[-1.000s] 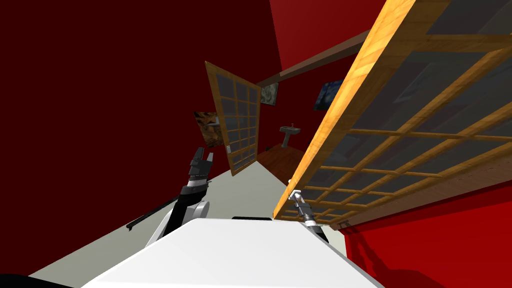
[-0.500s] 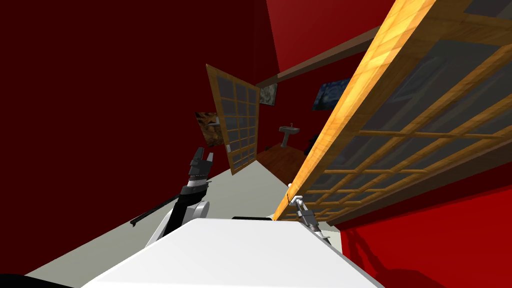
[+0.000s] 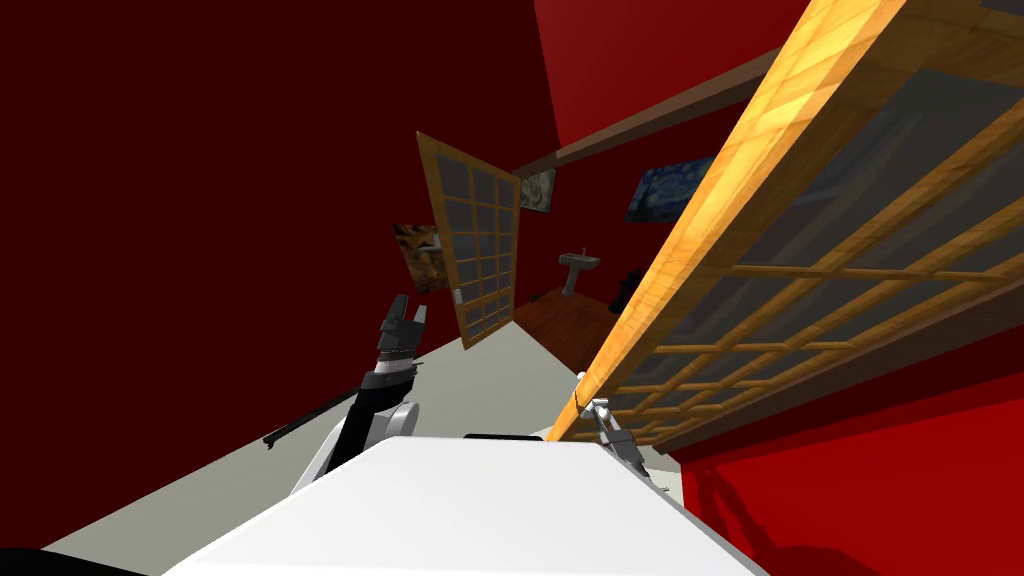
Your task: Pull the door open
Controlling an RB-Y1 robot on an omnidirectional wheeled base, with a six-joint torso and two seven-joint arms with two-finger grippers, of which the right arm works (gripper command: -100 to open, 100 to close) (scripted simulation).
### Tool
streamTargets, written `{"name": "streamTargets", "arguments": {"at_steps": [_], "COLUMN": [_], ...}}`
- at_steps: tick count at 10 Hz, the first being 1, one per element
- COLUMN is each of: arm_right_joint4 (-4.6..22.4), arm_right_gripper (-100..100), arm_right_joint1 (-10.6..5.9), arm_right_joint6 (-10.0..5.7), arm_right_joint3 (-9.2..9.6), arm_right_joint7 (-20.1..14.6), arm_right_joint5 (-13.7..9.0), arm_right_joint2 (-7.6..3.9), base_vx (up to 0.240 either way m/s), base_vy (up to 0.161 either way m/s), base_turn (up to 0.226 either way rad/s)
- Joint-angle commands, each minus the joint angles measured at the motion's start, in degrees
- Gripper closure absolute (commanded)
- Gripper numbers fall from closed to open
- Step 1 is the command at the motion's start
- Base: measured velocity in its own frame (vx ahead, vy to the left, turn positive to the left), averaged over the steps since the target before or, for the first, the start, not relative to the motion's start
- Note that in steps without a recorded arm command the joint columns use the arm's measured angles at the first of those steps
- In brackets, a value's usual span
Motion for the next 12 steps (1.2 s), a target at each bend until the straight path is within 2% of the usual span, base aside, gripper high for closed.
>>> {"name": "streamTargets", "arguments": {"at_steps": [1, 5, 7, 9, 10, 11, 12], "arm_right_joint4": [1.8, 7.6, 7.6, 10.7, 9.5, 10.7, 12.2], "arm_right_gripper": [100, 100, 100, 100, 100, 100, 100], "arm_right_joint1": [0.65, 1.7, 1.7, 2.28, 2.28, 2.28, 2.56], "arm_right_joint6": [-2.09, -8.71, -8.71, -12.4, -12.4, -12.4, -14.26], "arm_right_joint3": [0.62, 2.03, 2.03, 2.8, 2.8, 2.8, 3.18], "arm_right_joint7": [-0.3, -1.4, -1.4, -2.0, -2.0, -2.0, -2.3], "arm_right_joint5": [0.5, 1.6, 1.6, 2.3, 2.3, 2.3, 2.6], "arm_right_joint2": [0.33, 1.19, 1.19, 1.67, 1.67, 1.67, 1.9], "base_vx": [0.001, -0.005, -0.008, -0.001, 0.0, 0.0, -0.001], "base_vy": [-0.006, -0.013, -0.01, -0.009, -0.021, -0.006, -0.003], "base_turn": [0.027, 0.031, -0.003, 0.046, -0.01, 0.002, 0.039]}}
